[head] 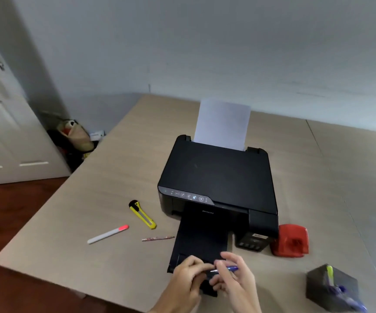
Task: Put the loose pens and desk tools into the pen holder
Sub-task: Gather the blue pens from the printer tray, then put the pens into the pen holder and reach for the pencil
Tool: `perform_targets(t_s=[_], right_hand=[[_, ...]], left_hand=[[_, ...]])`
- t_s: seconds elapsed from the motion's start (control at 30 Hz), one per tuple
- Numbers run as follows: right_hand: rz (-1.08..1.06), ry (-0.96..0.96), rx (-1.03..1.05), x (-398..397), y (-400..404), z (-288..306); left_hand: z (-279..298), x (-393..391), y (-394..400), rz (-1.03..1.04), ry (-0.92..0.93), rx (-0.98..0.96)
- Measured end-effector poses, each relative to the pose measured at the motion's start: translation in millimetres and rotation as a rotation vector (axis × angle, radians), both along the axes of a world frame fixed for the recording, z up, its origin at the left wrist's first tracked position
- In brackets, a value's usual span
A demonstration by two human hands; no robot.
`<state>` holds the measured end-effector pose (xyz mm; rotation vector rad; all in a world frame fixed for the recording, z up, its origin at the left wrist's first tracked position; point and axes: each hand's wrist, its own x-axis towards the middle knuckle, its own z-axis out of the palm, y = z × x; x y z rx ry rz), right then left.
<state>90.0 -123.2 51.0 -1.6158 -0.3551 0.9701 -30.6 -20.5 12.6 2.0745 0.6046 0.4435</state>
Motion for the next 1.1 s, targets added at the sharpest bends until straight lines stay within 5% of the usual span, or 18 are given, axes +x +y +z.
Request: perform_targets(t_s=[0.17,0.3,0.43,0.57,0.73,0.87,1.1], right_hand=[[-0.206,0.000,0.012,18,-15,10],[-0.529,-0.263,-0.024,80,-68,33],[-0.831,-0.565,-0.194,154,-130,42],[-0.765,-0.748,-0.452,193,-159,26],[-0.613,-0.775,-0.609,214,-163,-1],[-0.535,-0.730,-0.706,217,-163,-13],[-0.639,-0.738,-0.776,171,-121,21]], left_hand=[[9,-9,16,0.032,0.042,-0.078],[-17,-26,71,0.456,0.042,-0.067],[-66,-38,135,0.672,0.336,-0.029],[-118,-47,162,0.478,0.586,0.120],[-177,-42,172,0.506,0.580,0.084],[-120,-26,138,0.621,0.589,-0.042],[-52,-59,97,0.659,0.275,-0.203]])
